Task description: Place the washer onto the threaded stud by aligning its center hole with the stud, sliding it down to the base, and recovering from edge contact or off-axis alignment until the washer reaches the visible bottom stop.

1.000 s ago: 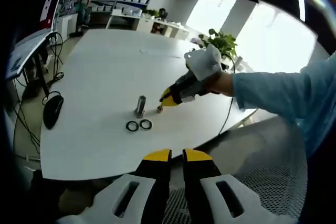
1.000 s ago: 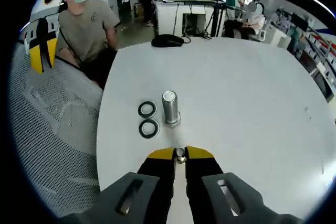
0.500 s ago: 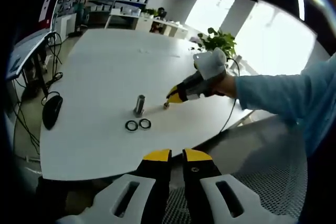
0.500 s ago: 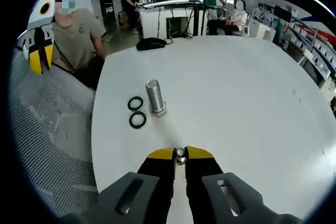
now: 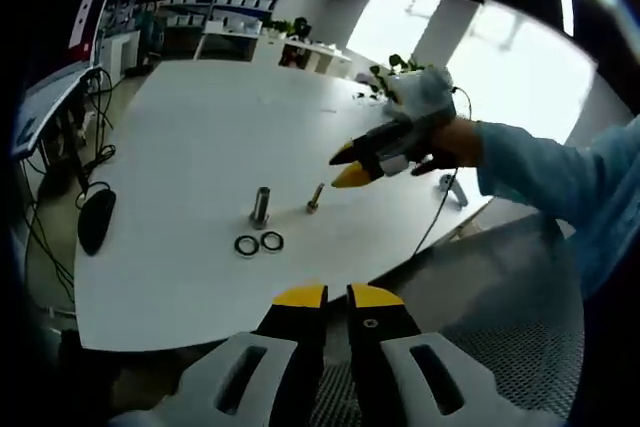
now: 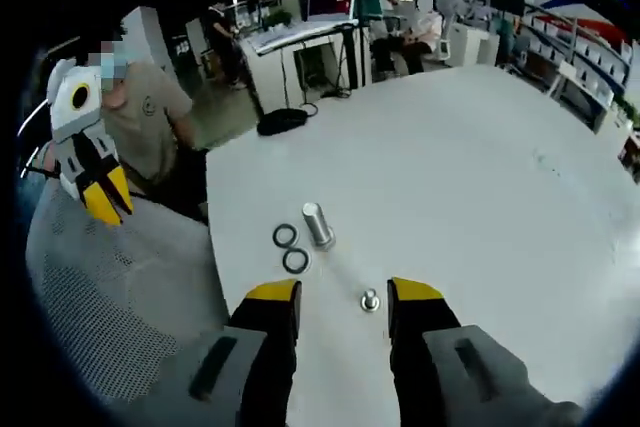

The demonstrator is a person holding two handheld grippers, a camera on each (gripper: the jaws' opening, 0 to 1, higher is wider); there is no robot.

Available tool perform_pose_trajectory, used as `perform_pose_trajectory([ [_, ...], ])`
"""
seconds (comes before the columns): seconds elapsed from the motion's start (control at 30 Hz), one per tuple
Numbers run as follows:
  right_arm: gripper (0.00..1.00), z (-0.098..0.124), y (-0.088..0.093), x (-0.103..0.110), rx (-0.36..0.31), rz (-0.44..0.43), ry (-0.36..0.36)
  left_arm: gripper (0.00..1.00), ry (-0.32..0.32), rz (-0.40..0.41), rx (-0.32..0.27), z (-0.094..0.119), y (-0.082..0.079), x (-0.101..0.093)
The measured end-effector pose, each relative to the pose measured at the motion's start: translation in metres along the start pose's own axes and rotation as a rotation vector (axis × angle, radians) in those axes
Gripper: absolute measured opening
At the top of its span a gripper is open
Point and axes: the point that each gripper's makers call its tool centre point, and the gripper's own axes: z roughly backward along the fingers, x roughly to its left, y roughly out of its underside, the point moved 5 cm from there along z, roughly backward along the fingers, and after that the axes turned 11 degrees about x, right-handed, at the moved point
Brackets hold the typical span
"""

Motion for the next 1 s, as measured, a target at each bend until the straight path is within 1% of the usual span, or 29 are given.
perform_pose_trajectory([
  [0.03, 0.4, 0.009, -0.003, 0.003, -0.035, -0.02, -0.017, 0.05, 0.003, -0.002, -0.001, 0.0, 0.0, 0.0],
  [0.07, 0.4, 0.022, -0.007, 0.008, -0.086, -0.063, -0.04, 0.05, 0.005, -0.004, 0.002, 0.0, 0.0, -0.001],
  [0.1, 0.41, 0.026, -0.009, 0.01, -0.104, -0.077, -0.046, 0.05, 0.007, -0.006, 0.007, -0.001, 0.001, -0.001],
  [0.13, 0.42, 0.039, -0.011, 0.014, -0.157, -0.108, -0.056, 0.05, 0.004, -0.007, 0.02, -0.001, 0.002, -0.001],
  [0.17, 0.45, 0.051, -0.01, 0.023, -0.203, -0.144, -0.068, 0.05, -0.004, -0.015, 0.035, -0.002, 0.003, -0.001],
  [0.2, 0.48, 0.058, -0.008, 0.028, -0.227, -0.143, -0.073, 0.05, -0.006, -0.023, 0.043, -0.003, 0.003, -0.001],
  [0.23, 0.5, 0.066, -0.003, 0.035, -0.239, -0.163, -0.07, 0.05, -0.002, -0.03, 0.049, -0.003, 0.003, -0.002],
  [0.27, 0.52, 0.068, 0.0, 0.038, -0.239, -0.163, -0.068, 0.05, 0.001, -0.031, 0.051, -0.003, 0.004, -0.002],
  [0.3, 0.53, 0.076, 0.008, 0.047, -0.252, -0.16, -0.054, 0.05, 0.009, -0.033, 0.052, -0.003, 0.004, -0.003],
  [0.43, 0.54, 0.091, 0.023, 0.065, -0.289, -0.185, -0.047, 0.05, 0.016, -0.03, 0.057, -0.003, 0.005, -0.003],
  [0.53, 0.55, 0.1, 0.034, 0.084, -0.31, -0.186, -0.015, 0.05, 0.031, -0.035, 0.046, -0.003, 0.004, -0.005],
  [0.63, 0.56, 0.106, 0.04, 0.103, -0.33, -0.181, 0.014, 0.04, 0.052, -0.041, 0.042, -0.003, 0.003, -0.008],
  [0.73, 0.56, 0.109, 0.045, 0.116, -0.349, -0.176, 0.042, 0.02, 0.063, -0.053, 0.054, -0.005, 0.003, -0.01],
  [0.83, 0.56, 0.116, 0.048, 0.13, -0.404, -0.187, 0.102, 0.02, 0.086, -0.074, 0.047, -0.004, 0.003, -0.014],
  [0.87, 0.56, 0.116, 0.05, 0.133, -0.413, -0.183, 0.112, 0.02, 0.09, -0.081, 0.042, -0.004, 0.002, -0.014],
  [0.9, 0.56, 0.114, 0.052, 0.139, -0.417, -0.182, 0.128, 0.01, 0.096, -0.093, 0.034, -0.004, 0.001, -0.016],
  [0.97, 0.56, 0.11, 0.059, 0.143, -0.407, -0.188, 0.15, 0.0, 0.107, -0.117, 0.015, -0.003, -0.001, -0.018],
  [1.0, 0.56, 0.11, 0.065, 0.142, -0.357, -0.166, 0.186, 0.0, 0.107, -0.117, 0.008, -0.003, -0.002, -0.018],
])
